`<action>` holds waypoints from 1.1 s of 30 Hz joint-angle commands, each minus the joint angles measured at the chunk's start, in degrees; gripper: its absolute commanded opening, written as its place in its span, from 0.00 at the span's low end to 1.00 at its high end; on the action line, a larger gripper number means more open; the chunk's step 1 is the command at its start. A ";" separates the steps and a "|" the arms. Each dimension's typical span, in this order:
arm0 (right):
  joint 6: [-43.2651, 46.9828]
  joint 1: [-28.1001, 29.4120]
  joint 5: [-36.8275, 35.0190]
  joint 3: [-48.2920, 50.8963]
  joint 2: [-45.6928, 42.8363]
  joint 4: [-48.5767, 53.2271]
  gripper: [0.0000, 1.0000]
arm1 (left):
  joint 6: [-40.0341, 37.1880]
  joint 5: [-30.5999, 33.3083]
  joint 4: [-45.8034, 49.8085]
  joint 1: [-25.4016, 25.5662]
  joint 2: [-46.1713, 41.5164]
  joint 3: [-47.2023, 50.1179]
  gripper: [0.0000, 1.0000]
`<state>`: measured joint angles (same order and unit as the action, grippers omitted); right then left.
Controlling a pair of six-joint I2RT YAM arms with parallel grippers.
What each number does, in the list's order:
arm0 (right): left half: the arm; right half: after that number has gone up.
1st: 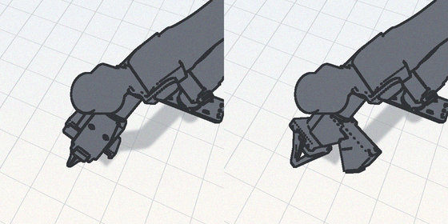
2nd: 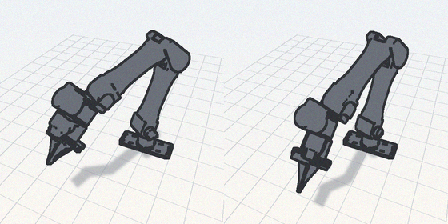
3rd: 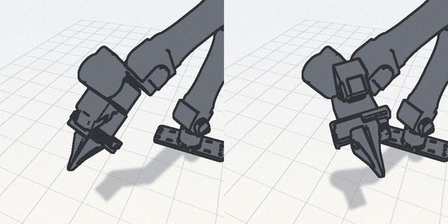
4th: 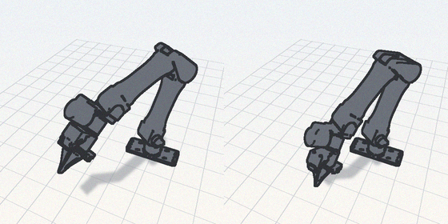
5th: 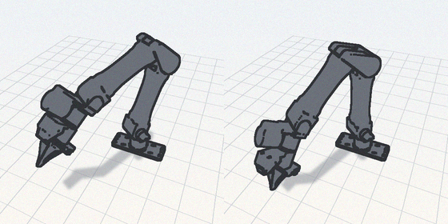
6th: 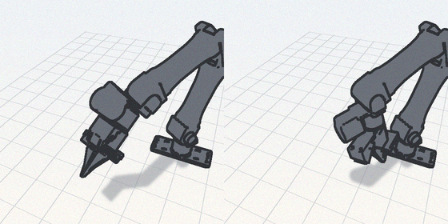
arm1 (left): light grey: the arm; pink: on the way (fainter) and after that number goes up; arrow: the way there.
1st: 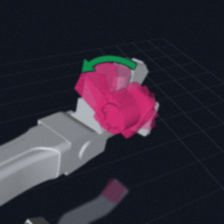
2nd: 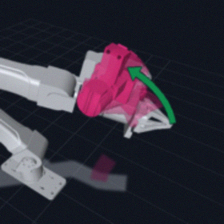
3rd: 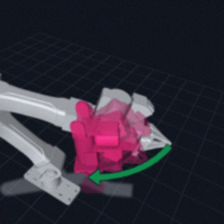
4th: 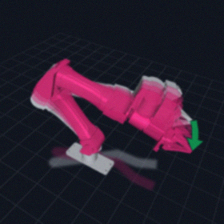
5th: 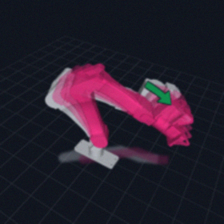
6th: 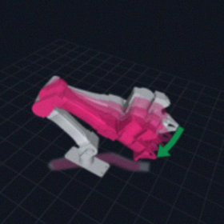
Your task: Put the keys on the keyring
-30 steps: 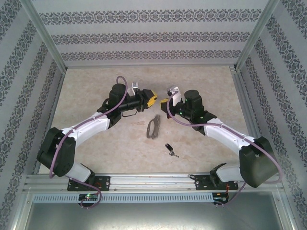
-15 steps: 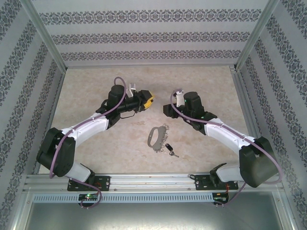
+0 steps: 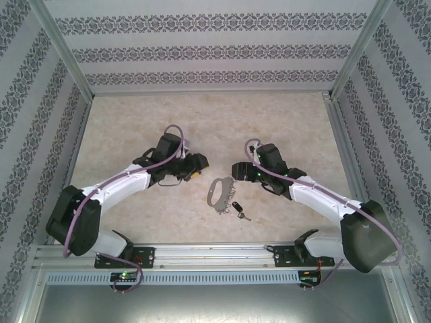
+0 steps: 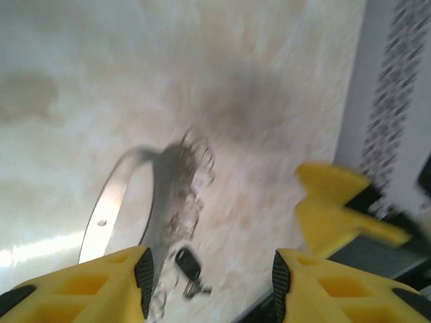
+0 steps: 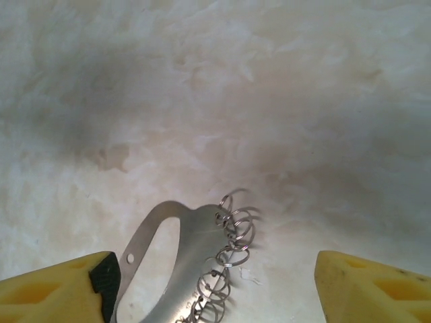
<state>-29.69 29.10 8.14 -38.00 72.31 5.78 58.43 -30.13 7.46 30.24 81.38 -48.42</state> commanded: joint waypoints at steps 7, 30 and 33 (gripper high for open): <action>-8.56 -4.49 -11.09 -0.44 -0.83 1.79 0.98 | 19.05 3.66 -7.14 8.41 -5.59 15.26 0.42; -7.84 -6.85 -5.87 6.09 -6.25 -6.49 0.94 | 31.88 11.52 -8.84 22.01 12.13 6.04 0.29; -7.31 -7.02 -6.04 6.09 -6.92 -6.48 0.94 | 32.19 11.96 -7.99 22.32 12.24 5.67 0.28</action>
<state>-38.59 22.59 3.25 -32.42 66.63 0.21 88.29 -19.81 -0.54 51.46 93.08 -41.67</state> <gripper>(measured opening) 0.941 0.282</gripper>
